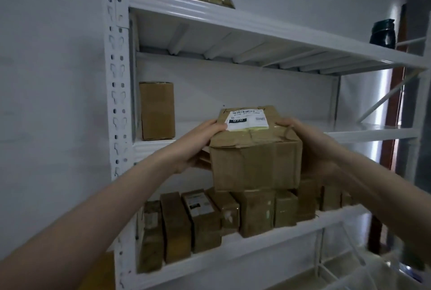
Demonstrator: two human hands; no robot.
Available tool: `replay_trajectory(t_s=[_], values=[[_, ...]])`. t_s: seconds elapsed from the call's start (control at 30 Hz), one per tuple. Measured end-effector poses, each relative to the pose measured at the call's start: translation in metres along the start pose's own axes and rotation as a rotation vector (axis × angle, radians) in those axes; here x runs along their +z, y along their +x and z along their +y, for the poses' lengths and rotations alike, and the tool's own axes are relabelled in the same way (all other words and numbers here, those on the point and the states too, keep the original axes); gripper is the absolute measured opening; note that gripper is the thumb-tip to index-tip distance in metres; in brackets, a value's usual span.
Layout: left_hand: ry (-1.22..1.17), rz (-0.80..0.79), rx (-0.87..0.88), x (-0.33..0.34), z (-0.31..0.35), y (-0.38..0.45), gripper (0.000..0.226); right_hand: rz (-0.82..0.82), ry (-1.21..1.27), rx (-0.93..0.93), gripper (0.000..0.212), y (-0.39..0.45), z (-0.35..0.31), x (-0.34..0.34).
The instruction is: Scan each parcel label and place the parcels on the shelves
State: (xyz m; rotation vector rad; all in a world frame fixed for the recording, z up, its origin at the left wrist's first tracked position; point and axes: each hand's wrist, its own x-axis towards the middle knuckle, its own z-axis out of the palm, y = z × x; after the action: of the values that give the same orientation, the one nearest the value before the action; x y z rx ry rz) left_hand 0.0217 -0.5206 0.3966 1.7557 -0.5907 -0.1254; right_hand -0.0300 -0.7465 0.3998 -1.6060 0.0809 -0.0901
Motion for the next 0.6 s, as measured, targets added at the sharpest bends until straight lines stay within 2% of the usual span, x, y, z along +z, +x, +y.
replay_trajectory(t_s=[0.07, 0.13, 0.2, 0.33, 0.43, 0.6], values=[[0.077, 0.076, 0.033, -0.012, 0.008, 0.018, 0.035, -0.005, -0.017, -0.022, 0.062, 0.03, -0.02, 0.004], [0.215, 0.182, 0.123, -0.025, 0.013, 0.036, 0.036, -0.019, -0.093, -0.045, 0.078, 0.06, -0.038, 0.011], [0.363, 0.248, 0.232, -0.033, 0.017, 0.049, 0.036, -0.025, -0.13, -0.056, 0.074, 0.085, -0.054, 0.019], [0.558, 0.239, 0.346, -0.044, 0.019, 0.068, 0.041, -0.067, -0.121, -0.023, 0.06, 0.127, -0.074, 0.034], [0.819, 0.233, 0.391, -0.052, 0.013, 0.085, 0.055, -0.108, -0.167, 0.017, 0.064, 0.157, -0.079, 0.042], [1.082, 0.358, 0.47, -0.061, -0.008, 0.115, 0.053, -0.118, -0.36, 0.038, 0.072, 0.198, -0.092, 0.056]])
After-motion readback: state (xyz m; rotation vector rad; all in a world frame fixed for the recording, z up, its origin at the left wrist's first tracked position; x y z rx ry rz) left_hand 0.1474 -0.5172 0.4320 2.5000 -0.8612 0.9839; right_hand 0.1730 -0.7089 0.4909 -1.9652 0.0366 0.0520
